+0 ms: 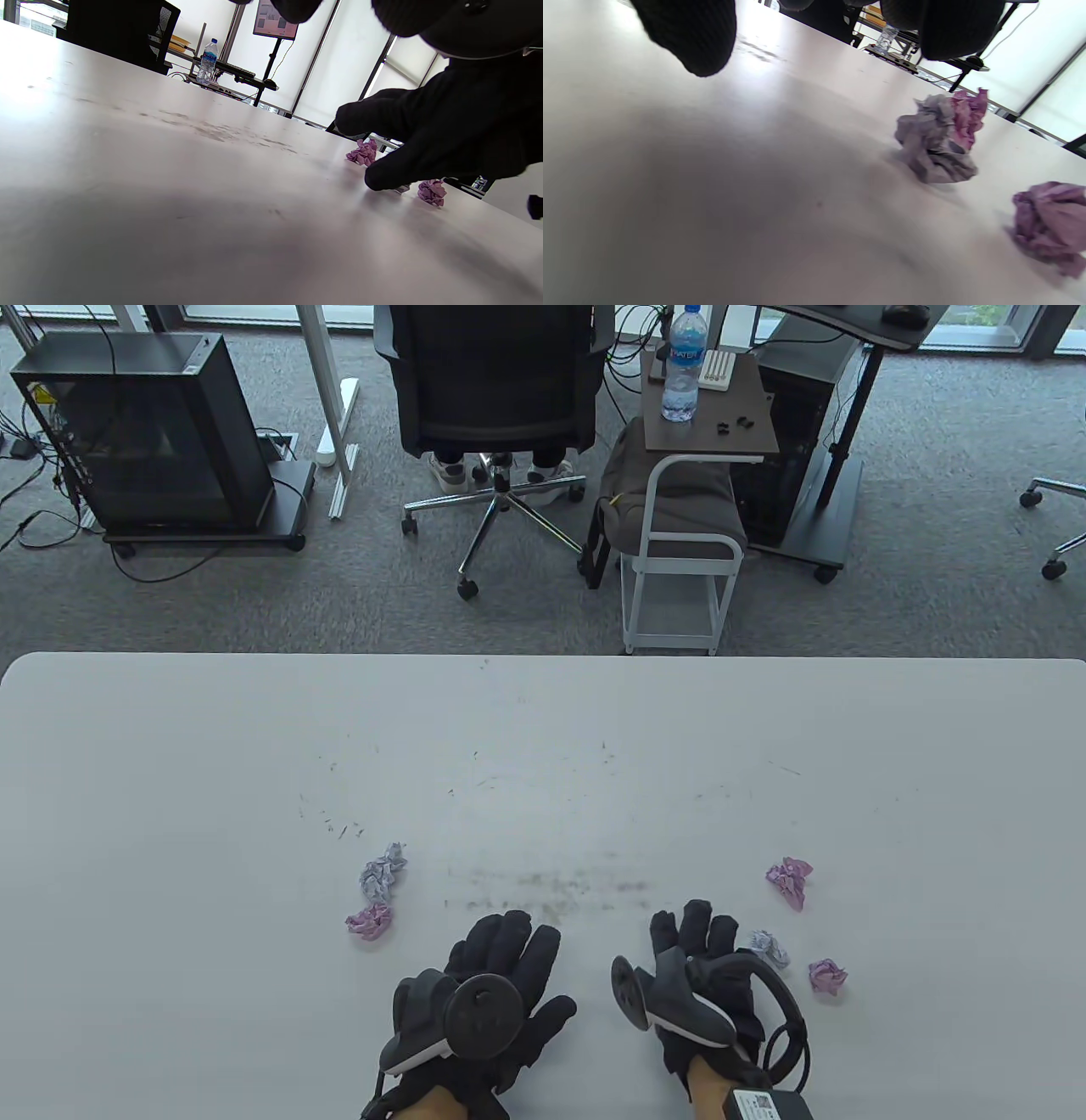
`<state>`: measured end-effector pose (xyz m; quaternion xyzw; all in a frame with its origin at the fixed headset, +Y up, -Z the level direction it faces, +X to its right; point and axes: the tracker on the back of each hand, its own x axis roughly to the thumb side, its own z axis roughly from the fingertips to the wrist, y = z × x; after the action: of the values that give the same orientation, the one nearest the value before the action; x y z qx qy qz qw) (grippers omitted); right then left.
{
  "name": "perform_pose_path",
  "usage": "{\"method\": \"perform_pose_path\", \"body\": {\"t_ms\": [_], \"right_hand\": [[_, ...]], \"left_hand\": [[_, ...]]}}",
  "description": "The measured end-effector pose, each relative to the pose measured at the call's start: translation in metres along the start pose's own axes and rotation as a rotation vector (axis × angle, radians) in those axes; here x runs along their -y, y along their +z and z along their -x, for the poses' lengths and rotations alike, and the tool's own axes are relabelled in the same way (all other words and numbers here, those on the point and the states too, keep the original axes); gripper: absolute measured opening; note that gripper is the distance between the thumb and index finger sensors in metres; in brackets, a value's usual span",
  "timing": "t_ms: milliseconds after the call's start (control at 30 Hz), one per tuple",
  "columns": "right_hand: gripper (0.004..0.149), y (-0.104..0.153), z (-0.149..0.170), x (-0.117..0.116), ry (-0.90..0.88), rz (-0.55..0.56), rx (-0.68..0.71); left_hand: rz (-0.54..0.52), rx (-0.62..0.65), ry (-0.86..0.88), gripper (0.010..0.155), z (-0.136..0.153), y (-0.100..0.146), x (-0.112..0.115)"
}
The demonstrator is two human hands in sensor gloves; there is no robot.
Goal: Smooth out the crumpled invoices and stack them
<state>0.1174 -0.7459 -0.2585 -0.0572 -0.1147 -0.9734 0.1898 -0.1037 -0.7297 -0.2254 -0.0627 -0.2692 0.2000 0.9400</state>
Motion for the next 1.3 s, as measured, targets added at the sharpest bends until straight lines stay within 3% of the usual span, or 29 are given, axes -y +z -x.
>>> {"method": "perform_pose_path", "body": {"t_ms": [167,333,400,433,600,700,867,1000,1133,1300], "right_hand": [[0.075,-0.022,0.027,-0.01,-0.088,-0.096,-0.261],[0.066,-0.035,0.029,-0.028,-0.091,-0.226,-0.303],[0.06,-0.037,0.026,-0.031,-0.118,-0.206,-0.305],[0.057,-0.039,0.022,-0.031,-0.105,-0.16,-0.288],[0.049,-0.042,0.008,-0.028,-0.004,-0.13,-0.262],[0.048,-0.041,0.003,-0.019,-0.047,-0.089,-0.231],[0.053,-0.033,0.0,0.014,-0.282,0.056,-0.163],[0.051,-0.012,-0.005,0.035,-0.445,0.157,-0.08],[0.048,0.007,-0.002,0.048,-0.602,0.2,0.02],[0.044,0.026,-0.001,0.053,-0.957,0.254,0.248]], "left_hand": [[-0.033,0.039,0.088,0.073,-0.005,0.0,-0.004],[-0.094,0.061,0.14,0.073,-0.009,0.003,-0.013],[-0.096,0.067,0.145,0.073,-0.011,0.003,-0.013],[-0.089,0.071,0.158,0.073,-0.012,0.002,-0.012],[-0.079,0.061,0.227,0.073,-0.01,0.001,-0.01],[-0.07,0.067,0.255,0.073,-0.009,0.002,-0.007],[-0.064,0.089,0.289,0.074,-0.013,0.001,-0.004],[-0.023,0.078,0.32,0.078,-0.01,-0.002,0.003],[-0.065,0.083,0.278,0.082,-0.01,-0.002,-0.004],[-0.081,0.117,0.255,0.083,-0.013,0.0,-0.008]]}}
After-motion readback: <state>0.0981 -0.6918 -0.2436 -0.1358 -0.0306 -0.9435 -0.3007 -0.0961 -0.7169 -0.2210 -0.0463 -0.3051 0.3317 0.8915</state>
